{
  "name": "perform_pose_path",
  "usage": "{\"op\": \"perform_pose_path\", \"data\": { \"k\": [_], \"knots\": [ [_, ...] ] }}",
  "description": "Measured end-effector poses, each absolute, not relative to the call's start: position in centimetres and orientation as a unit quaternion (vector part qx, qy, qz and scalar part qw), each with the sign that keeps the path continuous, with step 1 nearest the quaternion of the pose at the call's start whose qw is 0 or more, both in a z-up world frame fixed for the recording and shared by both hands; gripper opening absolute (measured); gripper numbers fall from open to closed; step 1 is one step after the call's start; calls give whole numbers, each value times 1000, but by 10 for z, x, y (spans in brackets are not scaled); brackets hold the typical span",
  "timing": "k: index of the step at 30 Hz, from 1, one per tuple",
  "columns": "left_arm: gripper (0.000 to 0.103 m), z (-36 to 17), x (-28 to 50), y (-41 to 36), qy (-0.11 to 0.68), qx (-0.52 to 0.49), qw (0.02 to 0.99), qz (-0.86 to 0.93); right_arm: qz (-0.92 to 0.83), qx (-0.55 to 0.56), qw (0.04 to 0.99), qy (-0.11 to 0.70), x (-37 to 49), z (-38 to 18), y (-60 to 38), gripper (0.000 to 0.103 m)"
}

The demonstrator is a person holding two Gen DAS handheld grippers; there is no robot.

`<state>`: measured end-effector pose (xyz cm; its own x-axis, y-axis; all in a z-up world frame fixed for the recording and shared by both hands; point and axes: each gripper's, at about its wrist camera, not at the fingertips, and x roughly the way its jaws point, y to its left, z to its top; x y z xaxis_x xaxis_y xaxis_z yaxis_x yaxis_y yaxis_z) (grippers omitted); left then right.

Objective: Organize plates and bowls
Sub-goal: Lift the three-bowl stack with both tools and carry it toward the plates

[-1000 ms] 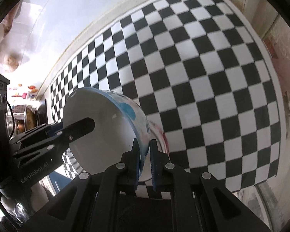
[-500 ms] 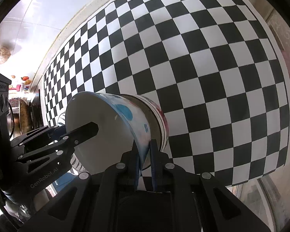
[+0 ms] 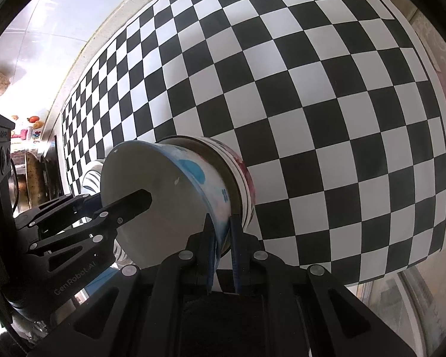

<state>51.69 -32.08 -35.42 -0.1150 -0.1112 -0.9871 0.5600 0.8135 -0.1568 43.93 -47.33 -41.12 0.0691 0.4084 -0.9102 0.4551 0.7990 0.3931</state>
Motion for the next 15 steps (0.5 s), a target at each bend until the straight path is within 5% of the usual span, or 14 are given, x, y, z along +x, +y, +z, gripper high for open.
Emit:
{"op": "perform_pose_path", "data": {
  "k": [15],
  "knots": [
    [23,-364,515,-327,703,182,645,-237,-25,276,651,706,449,-406,-469,14]
  ]
}}
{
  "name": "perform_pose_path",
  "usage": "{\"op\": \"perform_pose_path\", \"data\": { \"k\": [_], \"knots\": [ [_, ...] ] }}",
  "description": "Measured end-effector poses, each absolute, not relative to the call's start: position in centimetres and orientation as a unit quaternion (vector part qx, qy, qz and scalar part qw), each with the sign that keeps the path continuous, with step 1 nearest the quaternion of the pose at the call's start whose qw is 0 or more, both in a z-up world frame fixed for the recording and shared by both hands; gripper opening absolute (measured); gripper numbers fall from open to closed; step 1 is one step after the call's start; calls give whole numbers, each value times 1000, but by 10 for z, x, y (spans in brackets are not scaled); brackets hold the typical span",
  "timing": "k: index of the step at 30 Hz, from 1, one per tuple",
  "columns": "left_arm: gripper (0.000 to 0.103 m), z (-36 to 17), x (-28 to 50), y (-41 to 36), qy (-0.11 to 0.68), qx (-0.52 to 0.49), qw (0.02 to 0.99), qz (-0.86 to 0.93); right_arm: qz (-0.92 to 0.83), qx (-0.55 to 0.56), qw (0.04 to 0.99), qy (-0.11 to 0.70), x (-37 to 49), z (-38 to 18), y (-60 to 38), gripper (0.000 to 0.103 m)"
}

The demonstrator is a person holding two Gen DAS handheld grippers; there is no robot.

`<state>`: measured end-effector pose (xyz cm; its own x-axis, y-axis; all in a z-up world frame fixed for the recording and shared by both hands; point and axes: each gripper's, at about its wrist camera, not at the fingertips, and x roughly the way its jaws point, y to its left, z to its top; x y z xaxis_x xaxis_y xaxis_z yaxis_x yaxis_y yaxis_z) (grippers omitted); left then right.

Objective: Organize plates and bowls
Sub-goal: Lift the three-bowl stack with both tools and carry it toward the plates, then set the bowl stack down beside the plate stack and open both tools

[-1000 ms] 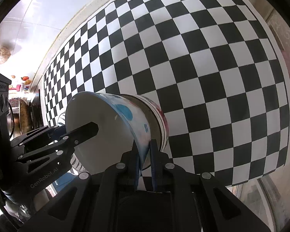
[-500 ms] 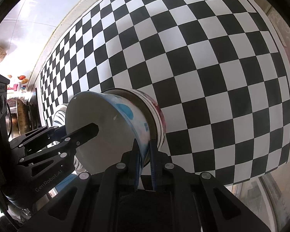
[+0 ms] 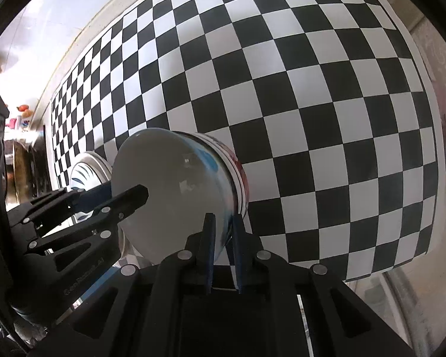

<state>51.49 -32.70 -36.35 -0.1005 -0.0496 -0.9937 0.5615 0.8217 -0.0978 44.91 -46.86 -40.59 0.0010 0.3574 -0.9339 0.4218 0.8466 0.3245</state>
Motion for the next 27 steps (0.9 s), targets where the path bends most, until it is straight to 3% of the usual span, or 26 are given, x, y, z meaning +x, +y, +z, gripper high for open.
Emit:
{"op": "perform_pose_path", "data": {
  "k": [8,10,12,13,14,15,17,20,27],
  "knots": [
    [24,-367,516,-329,704,180,647,-231,-27,273,648,710,449,-406,-468,14],
    [28,-368,517,-328,703,180,648,-230,-31,266,648,713,449,-408,-468,14],
    [43,-368,520,-326,701,178,651,-228,-35,265,649,713,448,-409,-469,20],
    [50,-367,521,-324,699,175,655,-227,-36,263,649,713,447,-410,-470,29],
    [67,-366,523,-322,698,172,658,-224,-37,258,650,714,446,-410,-470,43],
    [76,-365,525,-321,697,170,660,-223,-39,255,651,714,446,-411,-471,48],
    [82,-365,528,-317,692,168,670,-211,-47,244,656,713,445,-411,-475,65],
    [83,-367,534,-311,697,145,671,-206,-51,229,664,710,444,-409,-479,85],
    [83,-353,535,-292,684,124,694,-188,-67,186,689,697,444,-393,-480,86]
  ]
}}
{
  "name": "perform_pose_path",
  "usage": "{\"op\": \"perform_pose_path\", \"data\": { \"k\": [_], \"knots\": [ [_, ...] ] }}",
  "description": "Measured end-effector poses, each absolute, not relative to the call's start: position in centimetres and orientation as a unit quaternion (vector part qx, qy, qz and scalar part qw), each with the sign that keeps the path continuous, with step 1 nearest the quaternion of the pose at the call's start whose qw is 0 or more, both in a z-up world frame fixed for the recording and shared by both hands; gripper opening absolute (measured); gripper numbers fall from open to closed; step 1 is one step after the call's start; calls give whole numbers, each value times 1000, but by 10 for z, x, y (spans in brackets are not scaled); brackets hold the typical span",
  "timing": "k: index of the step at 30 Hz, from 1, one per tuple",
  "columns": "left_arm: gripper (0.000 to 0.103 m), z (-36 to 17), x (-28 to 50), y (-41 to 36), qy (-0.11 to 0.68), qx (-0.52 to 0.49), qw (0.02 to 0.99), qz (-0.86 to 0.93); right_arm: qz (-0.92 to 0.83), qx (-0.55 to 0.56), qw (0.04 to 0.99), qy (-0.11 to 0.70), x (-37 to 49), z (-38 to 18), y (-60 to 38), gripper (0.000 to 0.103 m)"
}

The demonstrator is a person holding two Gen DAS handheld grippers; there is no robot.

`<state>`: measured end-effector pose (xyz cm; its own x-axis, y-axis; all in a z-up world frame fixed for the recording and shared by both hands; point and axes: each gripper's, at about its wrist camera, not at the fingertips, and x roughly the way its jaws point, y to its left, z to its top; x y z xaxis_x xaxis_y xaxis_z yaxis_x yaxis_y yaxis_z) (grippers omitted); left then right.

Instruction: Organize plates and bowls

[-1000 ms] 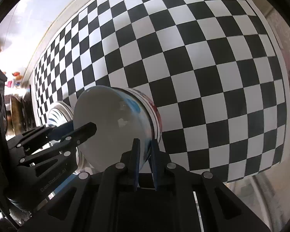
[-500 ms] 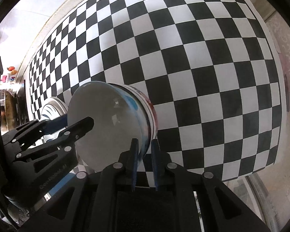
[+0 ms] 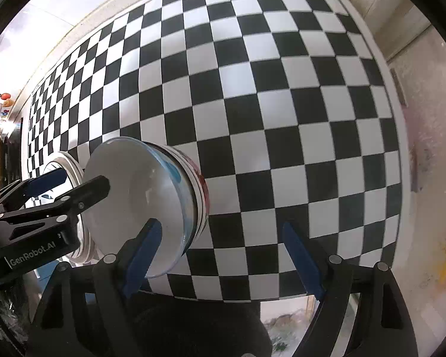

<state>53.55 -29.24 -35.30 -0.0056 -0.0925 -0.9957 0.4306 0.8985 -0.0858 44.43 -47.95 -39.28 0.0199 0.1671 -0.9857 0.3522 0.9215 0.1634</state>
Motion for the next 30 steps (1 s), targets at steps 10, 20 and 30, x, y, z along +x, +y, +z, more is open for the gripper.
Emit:
{"op": "perform_pose_path", "data": {
  "k": [10,20,30],
  "knots": [
    [70,-274,502,-259,599,119,773,-170,-80,146,756,633,421,-312,-456,70],
    [48,-205,454,-230,568,115,789,-203,-90,137,803,572,359,-218,-417,45],
    [48,-148,400,-211,532,125,806,-227,-98,140,832,527,300,-156,-392,44]
  ]
}}
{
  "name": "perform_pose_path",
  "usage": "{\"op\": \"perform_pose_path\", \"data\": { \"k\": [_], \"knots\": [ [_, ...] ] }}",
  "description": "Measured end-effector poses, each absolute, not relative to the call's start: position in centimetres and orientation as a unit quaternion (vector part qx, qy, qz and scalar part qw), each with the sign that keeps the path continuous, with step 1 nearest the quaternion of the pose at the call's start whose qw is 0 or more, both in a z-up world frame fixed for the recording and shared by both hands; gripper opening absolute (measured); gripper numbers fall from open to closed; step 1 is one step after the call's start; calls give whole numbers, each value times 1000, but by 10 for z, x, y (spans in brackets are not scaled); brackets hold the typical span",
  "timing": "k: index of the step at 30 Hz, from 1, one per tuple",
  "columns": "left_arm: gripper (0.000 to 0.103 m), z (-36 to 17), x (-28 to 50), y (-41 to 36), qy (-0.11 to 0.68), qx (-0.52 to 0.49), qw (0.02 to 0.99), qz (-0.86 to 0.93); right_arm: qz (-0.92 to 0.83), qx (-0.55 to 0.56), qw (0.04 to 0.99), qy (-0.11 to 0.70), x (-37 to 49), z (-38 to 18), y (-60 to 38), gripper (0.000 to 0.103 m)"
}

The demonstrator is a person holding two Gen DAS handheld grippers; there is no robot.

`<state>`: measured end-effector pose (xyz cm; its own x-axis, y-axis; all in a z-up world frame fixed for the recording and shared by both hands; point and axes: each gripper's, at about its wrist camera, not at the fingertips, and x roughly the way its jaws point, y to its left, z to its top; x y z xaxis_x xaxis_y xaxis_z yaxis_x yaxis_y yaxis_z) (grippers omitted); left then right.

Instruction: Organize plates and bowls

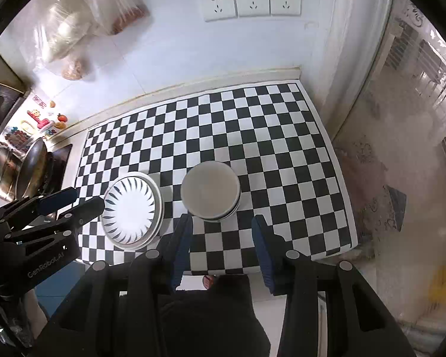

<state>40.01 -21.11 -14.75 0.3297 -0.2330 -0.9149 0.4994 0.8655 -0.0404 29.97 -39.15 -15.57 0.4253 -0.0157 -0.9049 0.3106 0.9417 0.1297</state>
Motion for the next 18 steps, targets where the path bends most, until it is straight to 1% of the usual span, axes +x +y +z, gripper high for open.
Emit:
{"op": "perform_pose_path", "data": {
  "k": [9,13,18],
  "knots": [
    [48,-120,375,-204,509,131,814,-248,-102,137,841,513,276,-133,-380,42],
    [48,-118,373,-203,510,131,812,-253,-107,137,843,508,273,-128,-381,42],
    [48,-123,377,-203,512,128,811,-252,-112,141,839,514,281,-135,-386,42]
  ]
}}
